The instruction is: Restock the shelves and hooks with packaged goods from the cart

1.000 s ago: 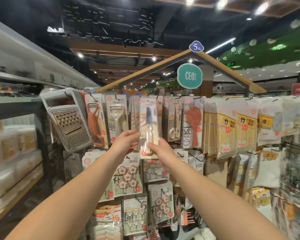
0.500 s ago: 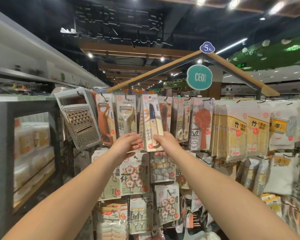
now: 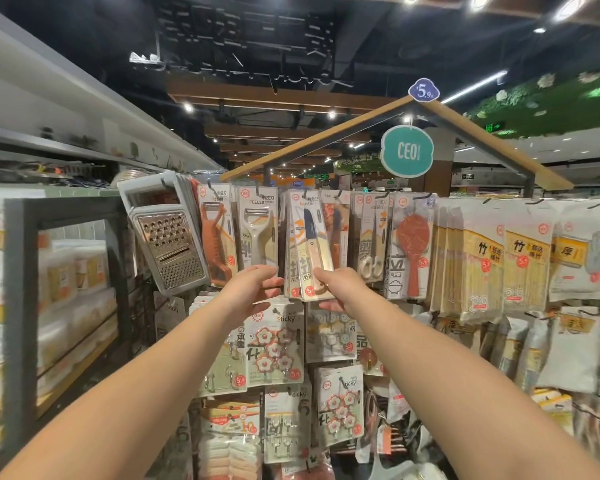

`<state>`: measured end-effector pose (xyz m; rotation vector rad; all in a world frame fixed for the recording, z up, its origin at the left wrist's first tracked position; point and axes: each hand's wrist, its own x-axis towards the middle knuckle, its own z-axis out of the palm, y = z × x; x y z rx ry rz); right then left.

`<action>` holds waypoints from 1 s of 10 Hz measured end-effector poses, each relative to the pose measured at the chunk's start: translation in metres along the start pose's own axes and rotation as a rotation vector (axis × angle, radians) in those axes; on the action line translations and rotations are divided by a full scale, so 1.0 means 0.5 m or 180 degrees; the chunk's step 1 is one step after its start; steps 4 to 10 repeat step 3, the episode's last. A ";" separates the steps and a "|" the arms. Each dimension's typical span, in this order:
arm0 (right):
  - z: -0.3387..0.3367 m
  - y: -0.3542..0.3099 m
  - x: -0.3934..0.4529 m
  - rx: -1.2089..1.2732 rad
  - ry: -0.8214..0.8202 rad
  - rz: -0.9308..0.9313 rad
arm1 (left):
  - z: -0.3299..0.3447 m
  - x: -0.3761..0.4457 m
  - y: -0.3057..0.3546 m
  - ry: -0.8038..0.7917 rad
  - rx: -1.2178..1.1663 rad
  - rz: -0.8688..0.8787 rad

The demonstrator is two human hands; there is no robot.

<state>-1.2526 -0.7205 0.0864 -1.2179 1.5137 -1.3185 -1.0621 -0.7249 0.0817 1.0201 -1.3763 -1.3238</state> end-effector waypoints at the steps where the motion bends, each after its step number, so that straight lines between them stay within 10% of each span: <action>1: -0.007 0.022 0.017 -0.0119 -0.0024 0.0136 | 0.004 -0.011 0.002 0.0016 -0.0004 -0.0012; 10: -0.031 0.094 -0.012 -0.0446 -0.0362 0.0186 | -0.007 -0.040 -0.036 0.0127 0.0032 -0.0094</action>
